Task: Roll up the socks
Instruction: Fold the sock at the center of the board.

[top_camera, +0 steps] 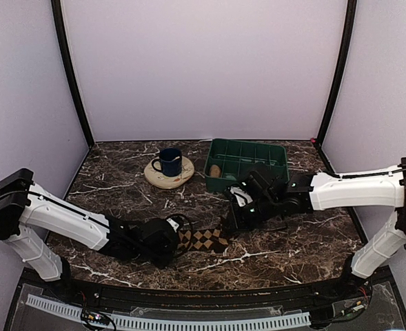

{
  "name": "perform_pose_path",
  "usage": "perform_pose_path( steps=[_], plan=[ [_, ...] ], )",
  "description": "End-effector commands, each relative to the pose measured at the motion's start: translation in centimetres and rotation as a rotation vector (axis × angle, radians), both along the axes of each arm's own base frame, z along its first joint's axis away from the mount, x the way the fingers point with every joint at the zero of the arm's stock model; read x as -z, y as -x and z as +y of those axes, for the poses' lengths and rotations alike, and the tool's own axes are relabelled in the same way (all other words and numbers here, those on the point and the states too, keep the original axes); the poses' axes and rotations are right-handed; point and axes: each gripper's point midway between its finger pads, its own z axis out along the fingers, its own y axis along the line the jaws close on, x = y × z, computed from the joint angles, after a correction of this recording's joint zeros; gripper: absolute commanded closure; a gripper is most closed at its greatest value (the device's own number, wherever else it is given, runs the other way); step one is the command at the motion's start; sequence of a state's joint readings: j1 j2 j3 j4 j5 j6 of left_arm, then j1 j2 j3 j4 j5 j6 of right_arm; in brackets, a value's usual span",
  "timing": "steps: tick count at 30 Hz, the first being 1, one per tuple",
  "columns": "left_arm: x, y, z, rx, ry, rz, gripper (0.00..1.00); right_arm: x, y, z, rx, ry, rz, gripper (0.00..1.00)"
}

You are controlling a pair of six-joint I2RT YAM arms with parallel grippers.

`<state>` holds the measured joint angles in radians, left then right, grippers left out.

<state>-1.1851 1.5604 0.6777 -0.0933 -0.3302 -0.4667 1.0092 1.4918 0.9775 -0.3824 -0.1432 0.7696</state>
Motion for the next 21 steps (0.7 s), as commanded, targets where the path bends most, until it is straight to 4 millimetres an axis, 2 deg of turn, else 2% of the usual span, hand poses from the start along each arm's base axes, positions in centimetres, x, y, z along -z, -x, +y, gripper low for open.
perform_pose_path(
  steps=[1,3,7,9,15,21],
  plan=[
    [-0.5,-0.6,1.0,-0.009,0.002,-0.028,0.87,-2.3,0.3,4.2,-0.049,-0.105,-0.004,1.00],
    [-0.6,-0.8,1.1,-0.014,0.008,-0.032,0.87,-2.7,0.6,5.5,-0.069,-0.129,0.003,1.00],
    [-0.7,-0.9,1.5,-0.025,0.018,-0.039,0.87,-1.6,1.0,7.5,-0.097,-0.127,0.031,1.00],
    [-0.9,-1.0,1.8,-0.040,0.022,-0.047,0.88,-2.3,0.8,8.7,-0.106,-0.149,0.028,1.00],
    [-2.2,-1.1,2.9,-0.078,0.089,-0.067,0.87,-2.7,0.5,10.9,-0.121,-0.183,0.035,1.00],
    [-1.8,-1.1,3.6,-0.097,0.095,-0.057,0.88,-2.1,0.1,12.8,-0.124,-0.208,0.058,1.00]
  ],
)
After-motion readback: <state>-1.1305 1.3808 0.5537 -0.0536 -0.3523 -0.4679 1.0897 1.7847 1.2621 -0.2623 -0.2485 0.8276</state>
